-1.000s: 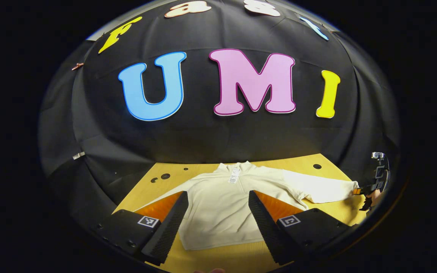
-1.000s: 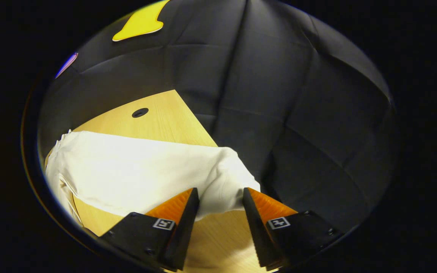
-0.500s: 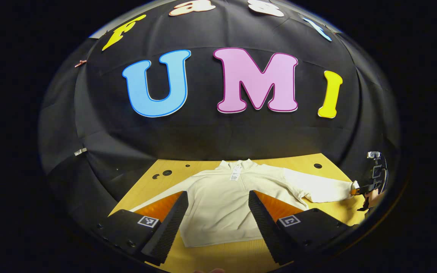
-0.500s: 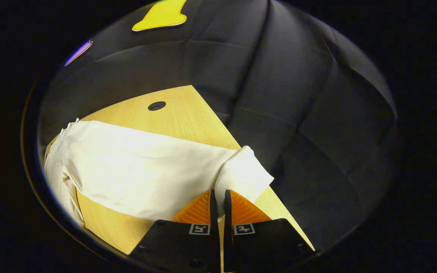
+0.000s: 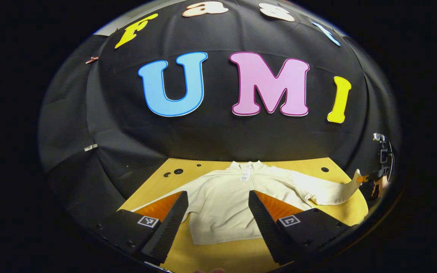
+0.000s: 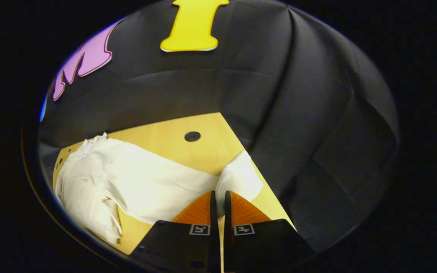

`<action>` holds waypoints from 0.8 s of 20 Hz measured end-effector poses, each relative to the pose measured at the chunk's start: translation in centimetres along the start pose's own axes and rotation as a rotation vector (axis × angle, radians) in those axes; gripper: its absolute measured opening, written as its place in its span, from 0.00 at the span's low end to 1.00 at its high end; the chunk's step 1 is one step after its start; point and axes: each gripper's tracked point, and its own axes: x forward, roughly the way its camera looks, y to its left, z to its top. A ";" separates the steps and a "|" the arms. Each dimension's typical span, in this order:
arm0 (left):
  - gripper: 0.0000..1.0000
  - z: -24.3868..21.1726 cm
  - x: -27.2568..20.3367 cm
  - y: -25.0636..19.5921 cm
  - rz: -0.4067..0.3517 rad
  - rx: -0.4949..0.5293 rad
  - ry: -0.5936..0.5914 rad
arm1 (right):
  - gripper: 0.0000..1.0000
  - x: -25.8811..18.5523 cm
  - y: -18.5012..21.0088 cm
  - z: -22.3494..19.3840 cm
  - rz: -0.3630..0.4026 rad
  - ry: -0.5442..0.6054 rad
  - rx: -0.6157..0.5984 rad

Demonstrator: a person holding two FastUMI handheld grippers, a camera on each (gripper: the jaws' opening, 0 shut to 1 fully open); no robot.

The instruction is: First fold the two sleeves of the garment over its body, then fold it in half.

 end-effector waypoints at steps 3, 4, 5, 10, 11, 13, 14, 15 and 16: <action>0.99 0.6 -0.8 1.0 0.006 -0.024 -0.024 | 0.08 -1.1 5.2 3.9 0.081 -0.059 -0.023; 0.99 0.6 -0.9 1.4 0.007 -0.030 -0.028 | 0.07 -1.5 7.0 5.2 0.107 -0.081 -0.031; 0.99 0.7 -1.0 2.0 0.013 -0.034 -0.031 | 0.07 -1.7 8.8 6.4 0.131 -0.101 -0.032; 0.99 0.0 -2.3 5.8 0.050 -0.071 -0.034 | 0.07 -2.4 18.3 11.0 0.235 -0.169 -0.113; 0.99 -0.2 -2.5 6.7 0.061 -0.081 -0.028 | 0.07 -2.4 20.9 11.6 0.270 -0.172 -0.116; 0.99 -1.0 -2.8 8.6 0.093 -0.105 -0.013 | 0.07 -2.1 25.6 12.0 0.314 -0.166 -0.115; 0.99 -1.1 -3.1 9.4 0.105 -0.118 -0.011 | 0.07 -2.0 27.6 12.1 0.332 -0.164 -0.125; 0.99 -1.2 -3.3 10.3 0.119 -0.131 -0.010 | 0.07 -1.9 29.6 11.7 0.352 -0.158 -0.142; 0.99 -1.7 -3.4 11.1 0.133 -0.140 -0.007 | 0.07 -2.0 31.5 11.2 0.373 -0.147 -0.163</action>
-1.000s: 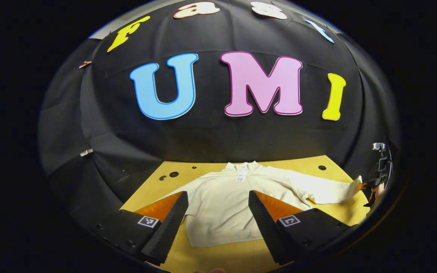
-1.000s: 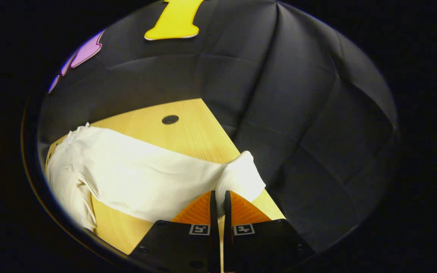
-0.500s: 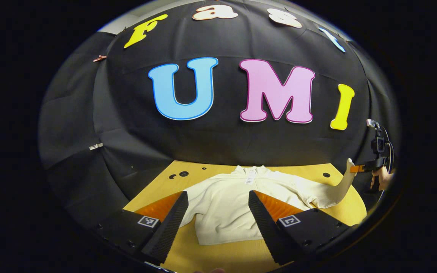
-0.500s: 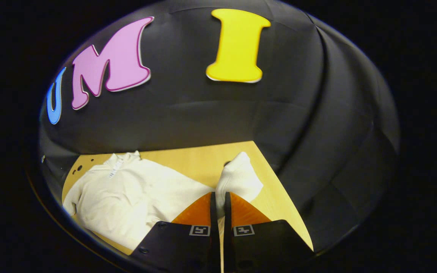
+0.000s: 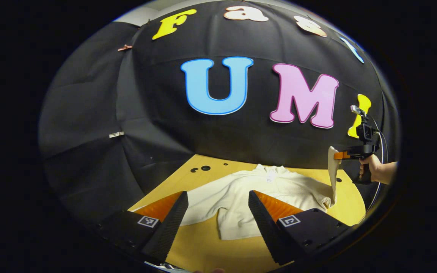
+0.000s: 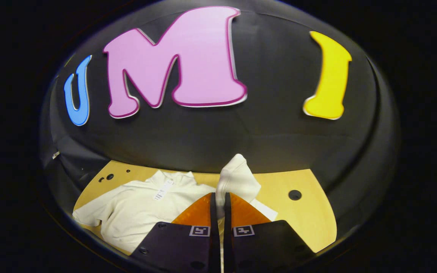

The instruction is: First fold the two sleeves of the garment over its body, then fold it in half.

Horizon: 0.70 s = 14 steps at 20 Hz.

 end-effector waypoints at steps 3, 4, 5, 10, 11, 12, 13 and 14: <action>0.99 -0.4 0.0 2.9 0.054 -0.024 0.009 | 0.07 2.5 6.3 -1.0 0.069 0.032 -0.064; 0.99 -0.5 0.0 3.9 0.071 -0.033 0.012 | 0.07 3.3 8.5 -1.2 0.091 0.040 -0.076; 1.00 -0.6 -0.1 4.8 0.086 -0.041 0.014 | 0.07 4.1 10.6 -1.3 0.113 0.045 -0.081; 1.00 -1.6 1.1 8.9 0.152 -0.065 0.036 | 0.07 7.9 20.8 -2.8 0.207 0.060 -0.150; 1.00 -1.9 1.2 9.6 0.163 -0.068 0.038 | 0.07 8.7 22.8 -3.5 0.224 0.066 -0.173; 1.00 -2.1 1.3 10.3 0.174 -0.069 0.043 | 0.07 9.4 24.6 -4.4 0.239 0.076 -0.192; 1.00 -2.4 1.5 11.1 0.185 -0.070 0.047 | 0.07 10.2 26.2 -5.4 0.252 0.090 -0.206; 1.00 -2.5 1.4 11.8 0.196 -0.071 0.052 | 0.07 10.9 27.7 -6.5 0.263 0.107 -0.212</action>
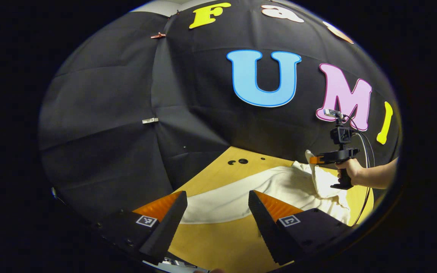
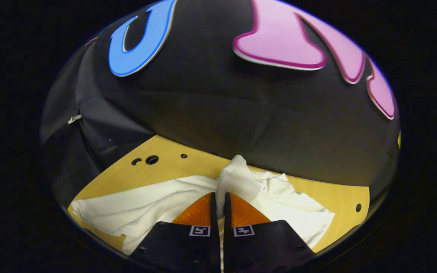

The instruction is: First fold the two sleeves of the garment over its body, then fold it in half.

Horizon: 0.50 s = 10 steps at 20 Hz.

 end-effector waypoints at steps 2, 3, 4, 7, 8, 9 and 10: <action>1.00 -0.8 0.3 1.1 0.013 -0.008 0.014 | 0.07 2.2 3.0 -1.5 0.024 0.038 -0.011; 1.00 -1.6 0.4 1.5 0.013 -0.019 0.033 | 0.07 3.3 4.5 -2.3 0.040 0.052 -0.026; 1.00 -2.2 0.6 1.7 0.018 -0.033 0.050 | 0.08 4.1 5.7 -3.1 0.056 0.069 -0.044; 1.00 -4.4 1.1 2.2 0.029 -0.063 0.089 | 0.25 5.9 10.1 -4.9 0.138 0.112 -0.016; 1.00 -5.0 1.2 2.3 0.030 -0.065 0.098 | 0.39 5.5 11.7 -5.1 0.181 0.127 0.037; 1.00 -5.6 1.5 2.5 0.031 -0.062 0.102 | 0.54 5.0 13.0 -5.1 0.222 0.130 0.090; 1.00 -6.0 2.0 2.9 0.037 -0.055 0.103 | 0.61 4.3 13.4 -4.6 0.243 0.117 0.122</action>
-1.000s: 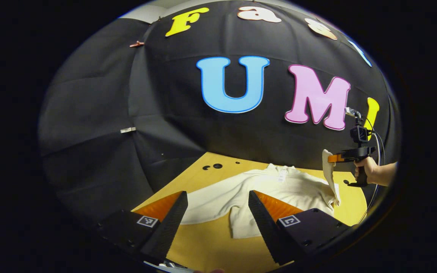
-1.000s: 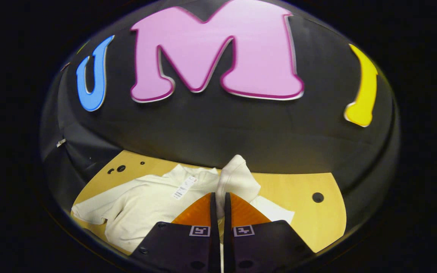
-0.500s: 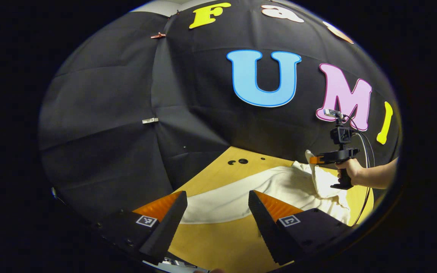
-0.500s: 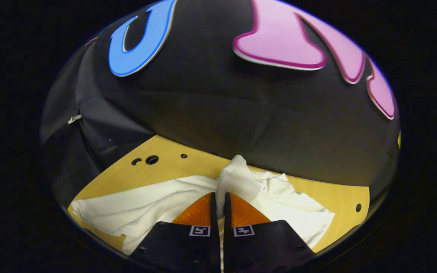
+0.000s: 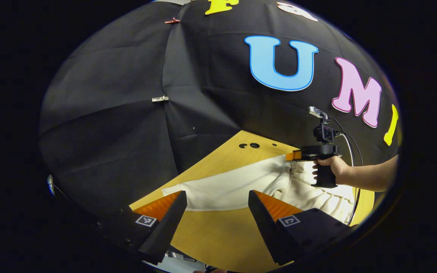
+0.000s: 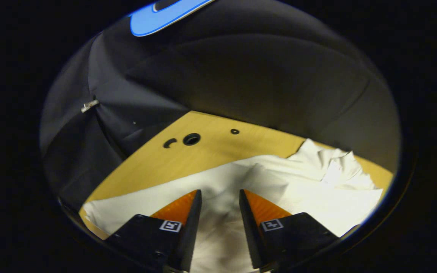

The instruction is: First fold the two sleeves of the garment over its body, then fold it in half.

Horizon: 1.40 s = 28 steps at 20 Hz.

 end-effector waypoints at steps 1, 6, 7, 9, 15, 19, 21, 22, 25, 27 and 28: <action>1.00 -0.5 0.7 0.5 0.007 0.003 0.008 | 0.76 -1.0 -0.1 0.5 -0.001 -0.032 0.002; 1.00 -1.5 5.6 4.8 0.086 0.004 -0.006 | 0.99 -8.2 -5.1 2.5 -0.143 -0.166 -0.034; 1.00 -1.5 6.7 5.5 0.101 0.010 -0.007 | 0.99 -10.0 -6.4 2.8 -0.176 -0.185 -0.024; 1.00 -2.8 9.4 7.0 0.133 -0.009 0.008 | 0.99 -14.1 -8.8 3.1 -0.237 -0.230 0.007; 1.00 -8.5 15.2 12.4 0.249 -0.139 0.143 | 0.99 -27.1 -16.2 2.1 -0.421 -0.317 0.021; 1.00 -10.2 15.8 13.9 0.270 -0.153 0.183 | 0.99 -34.8 -19.4 -0.3 -0.496 -0.329 0.088; 1.00 -11.2 16.0 14.1 0.268 -0.161 0.211 | 0.98 -37.6 -20.7 -1.8 -0.532 -0.322 0.106; 1.00 -11.3 16.2 14.1 0.268 -0.164 0.216 | 0.99 -38.9 -21.4 -2.5 -0.552 -0.319 0.102; 1.00 -11.4 16.5 13.5 0.266 -0.126 0.215 | 0.98 -42.7 -23.3 -4.5 -0.611 -0.304 0.081; 1.00 -11.3 16.9 13.0 0.260 -0.098 0.215 | 0.99 -44.4 -23.8 -5.6 -0.640 -0.295 0.077; 0.97 -11.2 17.2 12.8 0.258 -0.103 0.211 | 0.99 -45.0 -23.8 -6.0 -0.646 -0.296 0.079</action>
